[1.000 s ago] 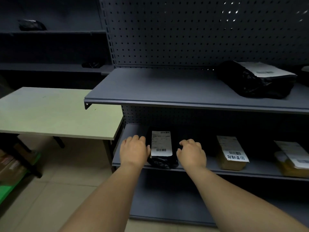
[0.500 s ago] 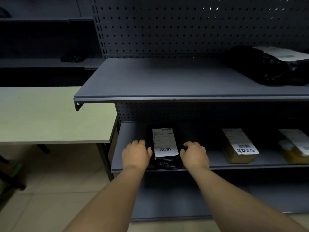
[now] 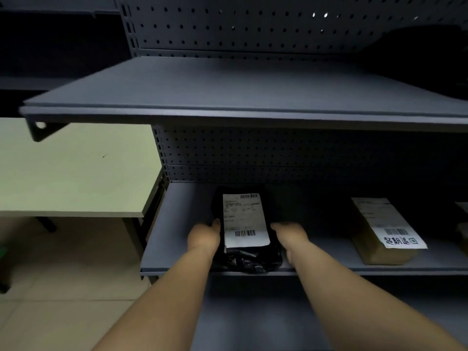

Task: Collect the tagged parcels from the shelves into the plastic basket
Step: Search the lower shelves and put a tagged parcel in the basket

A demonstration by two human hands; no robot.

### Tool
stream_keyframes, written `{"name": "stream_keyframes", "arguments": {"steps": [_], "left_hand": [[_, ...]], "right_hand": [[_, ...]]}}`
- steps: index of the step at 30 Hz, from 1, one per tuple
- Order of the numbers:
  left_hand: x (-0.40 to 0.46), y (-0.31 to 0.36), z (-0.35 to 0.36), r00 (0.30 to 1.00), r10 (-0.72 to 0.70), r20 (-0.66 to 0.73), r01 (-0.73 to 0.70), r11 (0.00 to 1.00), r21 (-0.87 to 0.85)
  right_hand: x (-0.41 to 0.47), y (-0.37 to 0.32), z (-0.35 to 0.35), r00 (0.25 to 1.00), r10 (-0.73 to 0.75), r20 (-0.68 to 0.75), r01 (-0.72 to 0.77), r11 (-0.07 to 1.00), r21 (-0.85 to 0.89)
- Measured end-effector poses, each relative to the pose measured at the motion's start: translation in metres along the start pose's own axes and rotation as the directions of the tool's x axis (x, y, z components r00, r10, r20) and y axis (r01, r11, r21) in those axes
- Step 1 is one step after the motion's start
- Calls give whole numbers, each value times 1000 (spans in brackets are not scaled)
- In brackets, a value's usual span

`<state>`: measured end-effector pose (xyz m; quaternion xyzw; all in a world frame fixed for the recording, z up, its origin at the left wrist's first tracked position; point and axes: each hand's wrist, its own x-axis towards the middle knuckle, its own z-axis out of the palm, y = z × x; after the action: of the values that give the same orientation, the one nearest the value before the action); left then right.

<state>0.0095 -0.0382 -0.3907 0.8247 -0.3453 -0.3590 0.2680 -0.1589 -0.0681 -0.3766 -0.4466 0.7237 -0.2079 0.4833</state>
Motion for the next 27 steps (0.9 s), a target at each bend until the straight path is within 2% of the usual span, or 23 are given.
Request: {"name": "stream_keyframes", "arguments": {"steps": [3,9,15,27], "left_hand": [[7,3,6,1000,-21,-6,21,995,-98],[13,6,11,997,-60,58,75,947,-313],[10,7,11,986,-99,131,148,885,-442],[-38,8,-12,992,26,125,54,801,-596]], "right_hand": [[11,3,3,998,54,21,-57,985,163],[21,2,8,990,81,115,-113,944,310],[16,1,6,985,75,158,-123,940,319],[-23,3,-7,992,-40,118,-9,920,391]]}}
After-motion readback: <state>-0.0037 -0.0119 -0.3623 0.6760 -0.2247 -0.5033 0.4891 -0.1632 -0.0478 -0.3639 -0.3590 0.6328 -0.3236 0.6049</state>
